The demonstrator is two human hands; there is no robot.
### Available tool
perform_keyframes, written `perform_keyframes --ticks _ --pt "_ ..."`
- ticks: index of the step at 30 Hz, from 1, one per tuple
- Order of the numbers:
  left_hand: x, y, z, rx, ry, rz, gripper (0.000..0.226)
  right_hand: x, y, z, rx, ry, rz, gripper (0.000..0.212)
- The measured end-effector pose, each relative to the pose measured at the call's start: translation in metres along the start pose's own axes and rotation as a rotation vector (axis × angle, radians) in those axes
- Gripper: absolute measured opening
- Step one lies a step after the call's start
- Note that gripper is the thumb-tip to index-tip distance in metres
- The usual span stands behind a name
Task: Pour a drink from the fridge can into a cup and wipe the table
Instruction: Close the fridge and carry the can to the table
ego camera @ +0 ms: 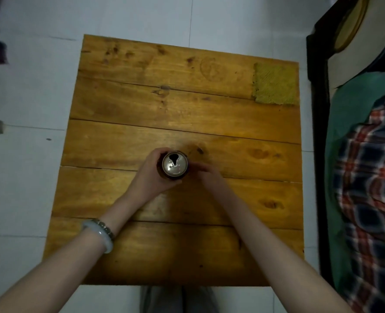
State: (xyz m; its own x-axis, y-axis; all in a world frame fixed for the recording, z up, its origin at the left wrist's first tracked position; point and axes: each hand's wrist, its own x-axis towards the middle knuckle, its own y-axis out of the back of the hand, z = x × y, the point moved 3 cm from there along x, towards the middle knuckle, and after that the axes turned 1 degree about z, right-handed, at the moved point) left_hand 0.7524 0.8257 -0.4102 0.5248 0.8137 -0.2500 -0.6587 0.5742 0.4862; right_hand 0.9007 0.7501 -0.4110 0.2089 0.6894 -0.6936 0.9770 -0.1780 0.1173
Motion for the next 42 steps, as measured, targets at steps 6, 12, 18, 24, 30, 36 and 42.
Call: perform_keyframes --ticks 6,12,18,24,30,36,42 --pt "0.005 -0.008 -0.005 0.017 0.021 -0.017 0.078 -0.001 -0.001 -0.002 -0.012 0.018 -0.011 0.045" --pt "0.006 -0.012 -0.009 0.032 0.045 -0.051 0.080 -0.004 0.003 -0.003 -0.019 0.023 -0.033 0.046" --pt "0.005 -0.008 -0.003 0.051 0.104 -0.117 0.079 -0.013 0.005 -0.008 -0.074 0.009 -0.023 0.048" --pt "-0.029 0.030 0.028 0.143 0.239 -0.102 0.100 -0.056 0.020 -0.042 -0.314 0.064 0.034 0.045" --pt "-0.092 0.093 0.105 0.433 0.109 0.061 0.075 -0.134 0.022 -0.112 -0.848 0.342 0.063 0.057" --pt "-0.171 0.147 0.155 0.672 0.053 0.334 0.079 -0.211 -0.025 -0.176 -1.107 0.723 0.073 0.057" --pt "-0.254 0.206 0.162 0.727 0.235 0.575 0.089 -0.256 -0.100 -0.212 -1.179 1.044 -0.080 0.060"
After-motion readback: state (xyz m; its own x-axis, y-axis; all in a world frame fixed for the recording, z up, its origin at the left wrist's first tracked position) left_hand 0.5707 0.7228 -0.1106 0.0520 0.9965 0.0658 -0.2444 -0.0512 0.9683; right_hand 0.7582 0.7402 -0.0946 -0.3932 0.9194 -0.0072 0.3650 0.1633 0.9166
